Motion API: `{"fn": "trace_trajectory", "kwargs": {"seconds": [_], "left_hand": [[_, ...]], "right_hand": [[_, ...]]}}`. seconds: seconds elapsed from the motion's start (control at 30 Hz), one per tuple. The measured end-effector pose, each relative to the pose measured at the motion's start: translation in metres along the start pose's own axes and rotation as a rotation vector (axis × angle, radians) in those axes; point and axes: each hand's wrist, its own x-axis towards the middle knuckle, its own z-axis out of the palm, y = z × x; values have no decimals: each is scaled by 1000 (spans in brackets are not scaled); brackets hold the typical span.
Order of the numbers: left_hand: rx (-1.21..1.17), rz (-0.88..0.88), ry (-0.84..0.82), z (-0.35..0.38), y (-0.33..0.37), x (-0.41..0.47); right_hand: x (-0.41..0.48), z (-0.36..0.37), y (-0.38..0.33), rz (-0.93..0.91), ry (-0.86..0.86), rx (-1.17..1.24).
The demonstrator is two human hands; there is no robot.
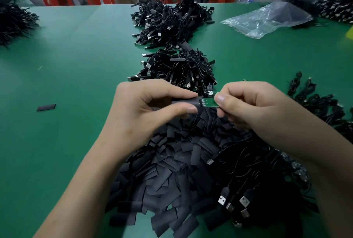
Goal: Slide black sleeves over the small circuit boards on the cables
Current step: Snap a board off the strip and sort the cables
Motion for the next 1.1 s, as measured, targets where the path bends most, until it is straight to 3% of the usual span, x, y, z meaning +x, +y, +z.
{"fn": "trace_trajectory", "kwargs": {"seconds": [0.23, 0.43, 0.77, 1.1], "left_hand": [[-61, -37, 37, 7, -2, -2], [-74, -59, 49, 7, -1, -2], [233, 68, 38, 5, 3, 1], [82, 5, 42, 5, 4, 0]], "right_hand": [[3, -4, 9, 30, 39, 136], [3, -2, 9, 38, 52, 84], [0, 0, 3, -23, 167, -87], [2, -2, 6, 54, 86, 75]]}}
